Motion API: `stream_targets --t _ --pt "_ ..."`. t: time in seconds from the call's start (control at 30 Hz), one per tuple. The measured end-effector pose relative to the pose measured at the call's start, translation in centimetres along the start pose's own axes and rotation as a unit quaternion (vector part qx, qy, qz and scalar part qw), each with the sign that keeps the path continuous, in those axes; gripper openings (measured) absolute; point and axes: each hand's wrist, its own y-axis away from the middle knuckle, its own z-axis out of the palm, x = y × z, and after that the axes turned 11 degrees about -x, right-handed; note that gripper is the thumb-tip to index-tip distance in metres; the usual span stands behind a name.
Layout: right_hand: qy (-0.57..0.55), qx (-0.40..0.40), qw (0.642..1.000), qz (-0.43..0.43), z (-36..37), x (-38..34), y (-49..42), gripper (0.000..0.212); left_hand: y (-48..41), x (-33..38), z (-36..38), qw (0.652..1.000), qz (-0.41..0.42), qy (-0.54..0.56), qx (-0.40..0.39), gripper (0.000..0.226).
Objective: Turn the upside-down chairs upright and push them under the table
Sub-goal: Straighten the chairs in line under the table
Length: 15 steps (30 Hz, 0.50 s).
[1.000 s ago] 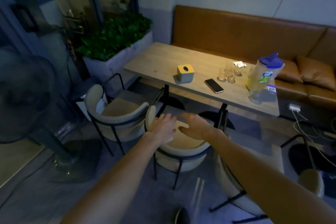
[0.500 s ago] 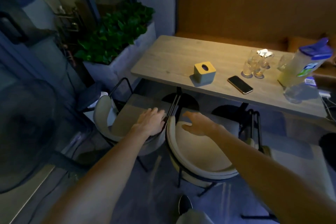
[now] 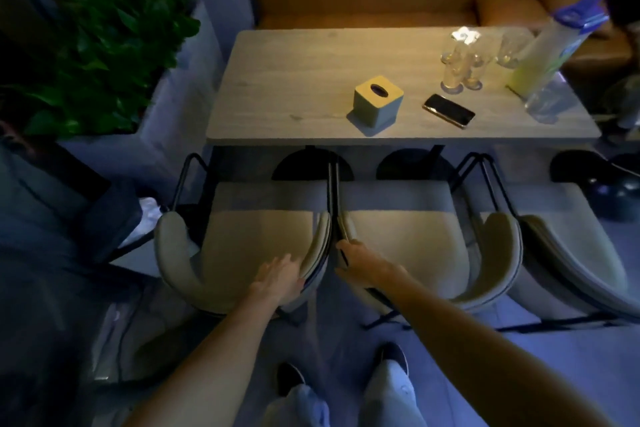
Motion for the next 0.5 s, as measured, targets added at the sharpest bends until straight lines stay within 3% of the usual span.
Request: stream_targets --t 0.1,0.17,0.3,0.5 --pt "-0.003 -0.002 0.998 0.058 2.6 -0.1 -0.7 0.049 -1.7 -1.5 1.1 0.999 0.012 0.006 -0.035 0.046" --pt "0.004 0.001 0.996 0.091 4.0 0.5 -1.1 0.060 -3.0 -1.5 1.5 0.998 0.019 0.010 -0.055 0.060" --pt "-0.001 0.083 0.986 0.143 5.4 1.7 -2.9 0.067 -5.3 -0.6 2.2 0.994 0.021 0.063 -0.092 0.083" --pt "-0.012 0.040 0.971 0.235 7.5 4.0 -5.2 0.076 -7.8 -1.5 4.1 0.992 0.011 0.097 -0.081 0.076"
